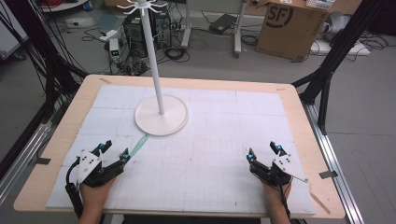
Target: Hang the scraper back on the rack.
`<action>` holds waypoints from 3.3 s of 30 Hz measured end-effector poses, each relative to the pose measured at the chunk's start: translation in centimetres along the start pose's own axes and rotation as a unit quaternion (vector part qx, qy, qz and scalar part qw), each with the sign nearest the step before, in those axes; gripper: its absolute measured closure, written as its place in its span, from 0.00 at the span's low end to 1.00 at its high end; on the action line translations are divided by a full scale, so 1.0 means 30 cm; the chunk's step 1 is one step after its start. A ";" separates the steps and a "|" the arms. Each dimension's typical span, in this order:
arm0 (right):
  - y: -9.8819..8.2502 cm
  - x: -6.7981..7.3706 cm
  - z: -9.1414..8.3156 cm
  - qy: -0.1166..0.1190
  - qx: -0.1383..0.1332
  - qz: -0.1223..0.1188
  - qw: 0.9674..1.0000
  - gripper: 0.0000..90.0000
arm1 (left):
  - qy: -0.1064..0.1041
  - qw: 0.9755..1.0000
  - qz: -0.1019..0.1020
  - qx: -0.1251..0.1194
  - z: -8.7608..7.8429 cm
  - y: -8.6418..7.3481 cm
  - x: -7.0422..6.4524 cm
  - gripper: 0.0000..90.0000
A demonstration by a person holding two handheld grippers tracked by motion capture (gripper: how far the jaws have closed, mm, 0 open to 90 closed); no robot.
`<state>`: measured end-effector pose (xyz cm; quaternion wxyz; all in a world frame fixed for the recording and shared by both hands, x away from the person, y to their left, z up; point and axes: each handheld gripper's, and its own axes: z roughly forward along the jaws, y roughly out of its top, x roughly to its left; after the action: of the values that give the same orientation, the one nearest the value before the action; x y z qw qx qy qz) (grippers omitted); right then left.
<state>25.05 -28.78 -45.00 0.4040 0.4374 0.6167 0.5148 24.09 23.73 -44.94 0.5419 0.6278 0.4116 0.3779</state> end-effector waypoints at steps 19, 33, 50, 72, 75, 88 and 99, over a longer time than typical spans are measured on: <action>0.001 0.004 0.003 -0.001 0.001 -0.005 1.000 0.21 | 0.003 1.000 -0.011 0.024 0.003 0.007 0.007 0.36; 0.000 0.000 -0.001 0.005 -0.001 0.003 1.000 0.21 | -0.013 0.986 0.036 0.159 0.074 0.021 -0.016 0.43; 0.000 -0.001 0.000 0.006 -0.001 0.003 1.000 0.21 | -0.070 0.958 0.003 0.277 0.096 0.039 0.019 0.57; 0.000 -0.001 0.000 0.005 -0.001 0.001 1.000 0.21 | -0.063 0.956 -0.006 0.288 0.097 0.028 0.026 0.68; 0.000 -0.001 0.000 0.006 -0.001 0.002 1.000 0.21 | -0.063 0.956 -0.005 0.287 0.096 0.028 0.026 0.71; 0.000 -0.001 0.000 0.006 0.000 0.002 1.000 0.21 | -0.065 0.957 -0.002 0.282 0.095 0.024 0.018 0.77; 0.000 0.000 0.000 0.005 -0.001 0.001 1.000 0.21 | -0.064 0.957 -0.006 0.282 0.096 0.024 0.020 0.80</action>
<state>25.05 -28.80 -45.01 0.4008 0.4350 0.6179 0.5180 27.06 23.15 -44.58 0.3700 0.7759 0.4695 0.2019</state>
